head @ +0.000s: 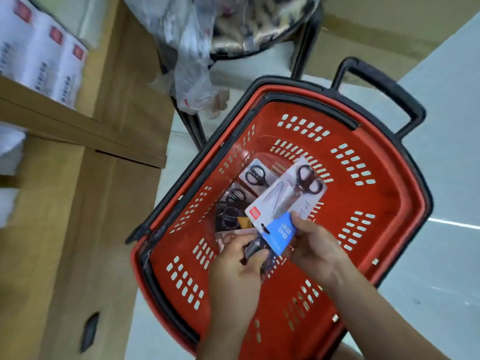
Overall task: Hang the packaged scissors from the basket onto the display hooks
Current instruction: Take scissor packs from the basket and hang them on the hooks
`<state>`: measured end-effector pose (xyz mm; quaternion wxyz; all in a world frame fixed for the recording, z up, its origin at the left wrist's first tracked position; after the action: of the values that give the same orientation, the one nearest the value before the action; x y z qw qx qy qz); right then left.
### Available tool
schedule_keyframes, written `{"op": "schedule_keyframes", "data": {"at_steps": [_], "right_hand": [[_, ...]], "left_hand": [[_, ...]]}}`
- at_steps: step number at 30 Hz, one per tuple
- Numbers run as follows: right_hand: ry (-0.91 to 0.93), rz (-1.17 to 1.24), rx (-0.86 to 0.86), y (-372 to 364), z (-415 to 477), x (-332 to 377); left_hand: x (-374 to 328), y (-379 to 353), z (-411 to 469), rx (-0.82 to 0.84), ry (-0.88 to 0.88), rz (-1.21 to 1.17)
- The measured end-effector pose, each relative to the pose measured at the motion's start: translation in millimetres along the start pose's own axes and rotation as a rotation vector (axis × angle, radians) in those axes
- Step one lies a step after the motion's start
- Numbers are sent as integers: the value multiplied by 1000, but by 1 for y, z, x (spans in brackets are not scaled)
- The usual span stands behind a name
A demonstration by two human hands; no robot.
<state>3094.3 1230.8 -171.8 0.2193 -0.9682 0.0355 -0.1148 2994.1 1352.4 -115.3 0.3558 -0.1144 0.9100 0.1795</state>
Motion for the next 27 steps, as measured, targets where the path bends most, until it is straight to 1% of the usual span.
{"op": "schedule_keyframes", "data": {"at_steps": [2,3,5,7,9,11,13,15,17,19,22,24,27], "right_hand": [[63,37,-57,1,-35,10],[109,-11,-100,2,-54,19],[203,-238,-164,5,-97,38],[316,-593,-210,-5,-146,63],[416,-933,-267,-26,-191,86],[468,-1081,-274,-52,-234,98],[487,-1170,-260,-79,-272,102],[489,-1154,-157,-111,-303,99],[496,-1086,-7,-147,-332,97],[543,-1030,139,-178,-367,100],[611,-986,299,-211,-422,117],[674,-1067,391,-230,-455,126],[726,-1172,515,-252,-495,134]], "left_hand": [[-13,22,-31,-85,34,-25],[-20,34,-48,-127,44,-45],[-37,63,-86,-225,50,-61],[-52,92,-125,-328,51,-81],[-66,120,-165,-454,20,-197],[-87,140,-202,-530,-3,-352],[-107,145,-230,-521,-25,-562],[-139,135,-251,-431,-56,-759],[-171,120,-272,-366,-69,-876],[-197,106,-297,-349,-91,-944],[-236,91,-337,-333,-150,-1063],[-253,84,-362,-330,-168,-1064],[-273,81,-399,-300,-223,-818]]}}
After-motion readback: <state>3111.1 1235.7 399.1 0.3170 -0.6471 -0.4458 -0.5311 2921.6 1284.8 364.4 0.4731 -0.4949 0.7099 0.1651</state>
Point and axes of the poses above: each hand's wrist, its own z-axis towards the middle knuckle, its own y-axis out of the back of the hand, x = y × z, the point moved 5 cm from there along z, towards the middle knuckle, and after that the axes turned 13 degrees about x, right-handed, at the moved point
